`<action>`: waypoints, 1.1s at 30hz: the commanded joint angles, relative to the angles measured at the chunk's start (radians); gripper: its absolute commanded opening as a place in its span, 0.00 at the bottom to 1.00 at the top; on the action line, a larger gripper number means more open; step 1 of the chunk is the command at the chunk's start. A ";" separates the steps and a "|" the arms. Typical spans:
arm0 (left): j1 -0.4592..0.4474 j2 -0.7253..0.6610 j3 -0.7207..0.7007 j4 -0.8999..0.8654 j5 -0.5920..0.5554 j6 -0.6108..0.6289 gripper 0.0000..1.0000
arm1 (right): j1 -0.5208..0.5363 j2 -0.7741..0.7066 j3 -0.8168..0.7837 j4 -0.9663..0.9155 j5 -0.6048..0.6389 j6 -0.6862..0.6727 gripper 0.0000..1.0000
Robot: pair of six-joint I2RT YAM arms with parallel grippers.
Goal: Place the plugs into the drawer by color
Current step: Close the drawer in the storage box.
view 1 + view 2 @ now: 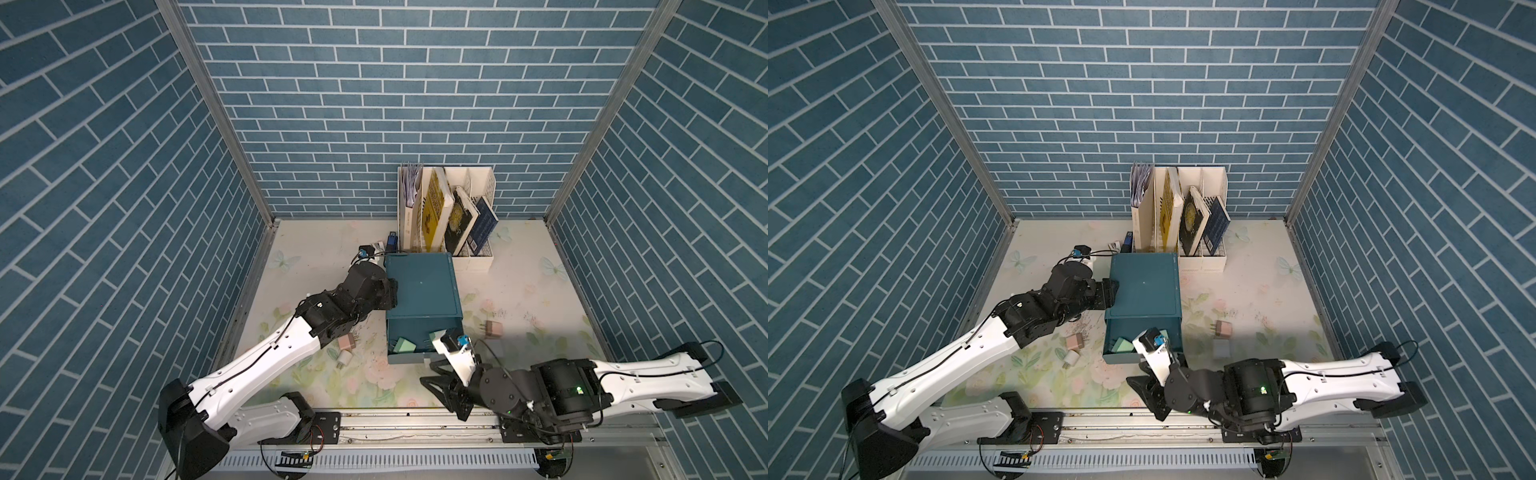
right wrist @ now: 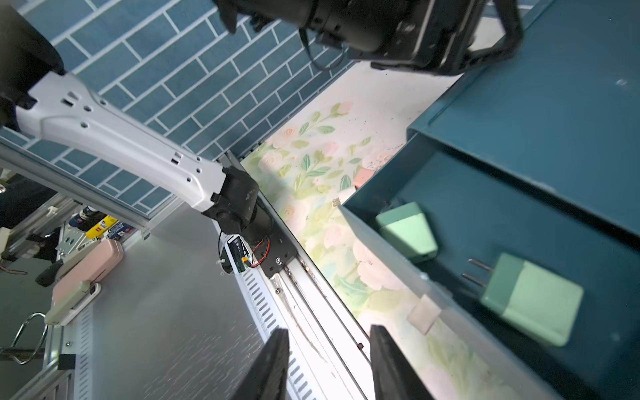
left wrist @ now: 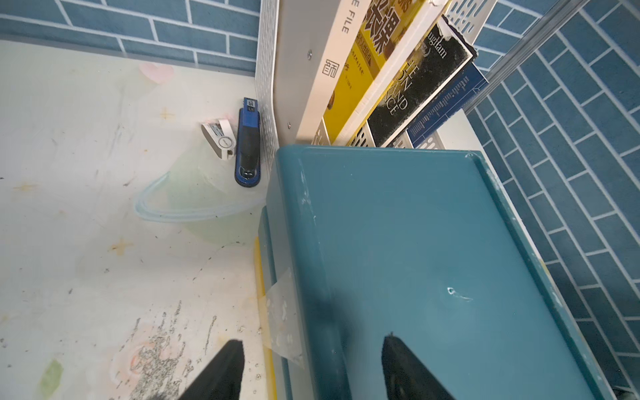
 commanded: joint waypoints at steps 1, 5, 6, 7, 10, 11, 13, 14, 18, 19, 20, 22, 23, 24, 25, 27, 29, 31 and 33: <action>0.013 0.013 -0.022 0.063 0.068 0.000 0.66 | 0.096 0.061 0.046 -0.109 0.155 0.145 0.45; 0.015 0.034 -0.023 0.073 0.114 0.004 0.63 | 0.126 0.109 0.058 -0.223 0.160 0.281 0.46; 0.015 0.031 -0.030 0.079 0.115 0.004 0.62 | 0.125 0.113 0.053 -0.227 0.163 0.301 0.46; 0.015 0.027 -0.038 0.085 0.114 0.006 0.62 | 0.125 0.115 0.044 -0.222 0.170 0.312 0.47; 0.015 0.017 -0.050 0.082 0.115 0.010 0.62 | 0.103 0.133 0.044 -0.252 0.247 0.392 0.51; 0.015 0.014 -0.054 0.082 0.121 0.010 0.62 | 0.068 0.140 0.041 -0.253 0.248 0.413 0.51; 0.015 0.008 -0.064 0.087 0.129 0.016 0.62 | 0.006 0.150 0.026 -0.221 0.237 0.428 0.51; 0.014 0.006 -0.069 0.089 0.130 0.019 0.62 | -0.024 0.159 0.014 -0.193 0.230 0.425 0.51; 0.015 -0.003 -0.070 0.078 0.133 0.020 0.62 | -0.123 0.212 0.007 -0.120 0.182 0.393 0.48; 0.015 -0.009 -0.073 0.081 0.138 0.023 0.62 | -0.132 0.222 0.011 -0.104 0.180 0.381 0.47; 0.015 -0.013 -0.077 0.083 0.141 0.030 0.62 | -0.145 0.233 0.016 -0.092 0.176 0.366 0.47; 0.015 -0.015 -0.075 0.073 0.138 0.040 0.62 | -0.174 0.250 0.020 -0.070 0.158 0.340 0.47; 0.014 -0.015 -0.073 0.067 0.138 0.044 0.61 | -0.192 0.261 0.028 -0.067 0.154 0.338 0.46; 0.015 -0.017 -0.074 0.065 0.140 0.045 0.60 | -0.205 0.270 0.035 -0.063 0.153 0.331 0.46; 0.015 -0.020 -0.077 0.067 0.142 0.048 0.60 | -0.216 0.277 0.041 -0.061 0.159 0.326 0.46; 0.015 -0.025 -0.089 0.074 0.147 0.056 0.59 | -0.245 0.290 0.051 -0.053 0.175 0.310 0.45; 0.015 -0.026 -0.090 0.068 0.142 0.061 0.57 | -0.284 0.297 0.049 -0.042 0.181 0.300 0.44; 0.015 -0.029 -0.091 0.062 0.142 0.064 0.56 | -0.331 0.301 0.040 -0.010 0.166 0.278 0.43; 0.015 -0.037 -0.099 0.069 0.148 0.066 0.56 | -0.365 0.302 0.031 0.037 0.170 0.248 0.43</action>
